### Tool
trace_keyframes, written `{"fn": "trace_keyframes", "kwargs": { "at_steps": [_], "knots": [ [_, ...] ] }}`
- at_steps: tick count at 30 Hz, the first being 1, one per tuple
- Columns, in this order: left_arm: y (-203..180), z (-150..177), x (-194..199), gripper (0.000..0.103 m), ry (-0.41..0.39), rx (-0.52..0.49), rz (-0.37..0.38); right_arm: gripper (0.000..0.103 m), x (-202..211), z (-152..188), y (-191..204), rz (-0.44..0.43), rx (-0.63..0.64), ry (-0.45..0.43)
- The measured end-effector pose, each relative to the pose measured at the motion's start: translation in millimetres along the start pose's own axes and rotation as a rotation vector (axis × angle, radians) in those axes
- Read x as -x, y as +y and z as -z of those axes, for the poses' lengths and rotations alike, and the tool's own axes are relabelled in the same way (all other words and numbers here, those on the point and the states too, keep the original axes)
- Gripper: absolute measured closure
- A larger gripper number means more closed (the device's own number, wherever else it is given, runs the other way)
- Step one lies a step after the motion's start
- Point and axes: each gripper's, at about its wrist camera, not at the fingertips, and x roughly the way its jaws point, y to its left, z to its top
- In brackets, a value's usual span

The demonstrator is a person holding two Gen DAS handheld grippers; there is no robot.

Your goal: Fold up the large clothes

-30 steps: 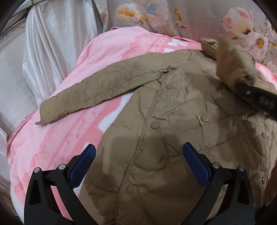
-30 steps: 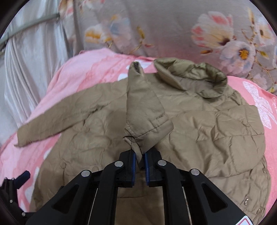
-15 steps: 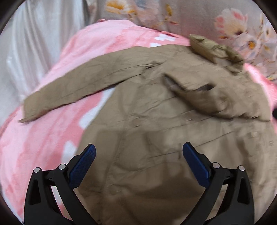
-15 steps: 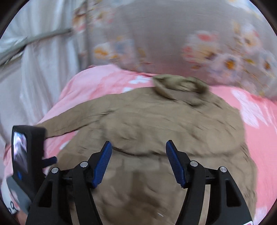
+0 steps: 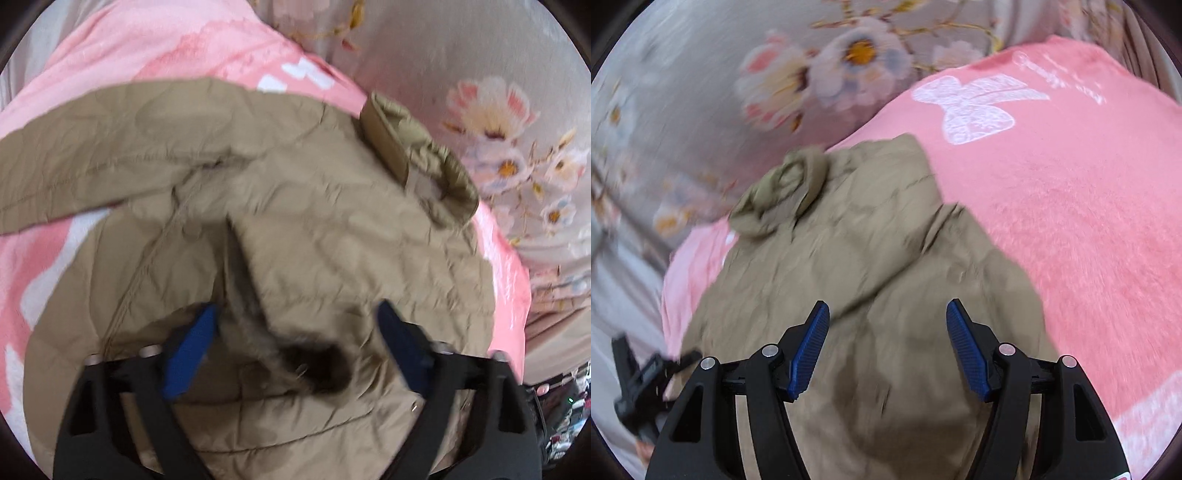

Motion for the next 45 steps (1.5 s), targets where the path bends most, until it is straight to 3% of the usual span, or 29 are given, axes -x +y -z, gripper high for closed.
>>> {"fn": "trace_keyframes", "kwargs": {
  "at_steps": [1,3,4,6,7,9,11,13,15,18,21,35,38,40,42,45],
  "knots": [
    [-5.3,-4.3,0.8,0.065,-0.005,-0.017,0.004,0.038,-8.7,-7.9,-2.7,-0.001,-0.024,0.004],
    [-15.4,-13.6,0.2,0.080,-0.016,-0.053,-0.013,0.042,-25.1,-19.5,-7.4,-0.007,-0.066,0.023],
    [-20.1,-18.7,2.0,0.090,-0.033,-0.071,-0.013,0.053,-36.5,-25.4,-9.1,-0.017,-0.088,0.039],
    [-28.1,-29.2,8.7,0.097,-0.065,-0.113,-0.024,0.078,-53.4,-32.6,-8.1,-0.029,-0.112,0.086],
    [-31.5,-34.8,13.4,0.097,-0.090,-0.130,-0.031,0.092,-57.7,-36.2,-4.5,-0.042,-0.114,0.088],
    [-35.4,-44.8,29.6,0.098,-0.158,-0.160,-0.038,0.097,-46.1,-40.9,12.5,-0.057,-0.059,0.023],
    [-40.1,-52.9,40.6,0.098,-0.224,-0.188,-0.063,0.098,-20.2,-40.6,41.3,-0.059,0.081,-0.106],
    [-41.3,-54.7,43.7,0.098,-0.278,-0.227,-0.120,0.098,-11.5,-36.6,56.5,-0.037,0.168,-0.169],
    [-36.7,-51.5,22.0,0.098,-0.258,-0.251,-0.184,0.098,-23.9,-30.4,61.3,0.022,0.225,-0.155],
    [-24.1,-40.4,-25.7,0.098,-0.151,-0.258,-0.245,0.098,-58.3,-22.3,46.3,0.101,0.204,-0.059],
    [-16.4,-25.5,-47.4,0.096,-0.143,-0.285,-0.282,0.098,-72.2,-18.4,33.7,0.104,0.175,-0.015],
    [-29.8,-5.8,-60.1,0.091,-0.225,-0.390,-0.411,0.091,-88.8,1.4,53.4,0.278,0.337,-0.031],
    [-29.0,-5.8,-58.6,0.073,-0.241,-0.387,-0.455,0.086,-84.8,2.0,56.9,0.312,0.365,-0.023],
    [-20.3,-6.1,-45.2,0.047,-0.256,-0.369,-0.478,0.072,-71.1,7.5,60.5,0.356,0.402,-0.024],
    [-9.7,-2.4,-22.4,0.042,-0.293,-0.358,-0.477,0.071,-44.8,17.3,59.8,0.357,0.436,-0.041],
    [-7.2,0.2,20.9,0.042,-0.363,-0.360,-0.477,0.071,-7.8,28.4,66.9,0.370,0.490,-0.123]
  ]
}}
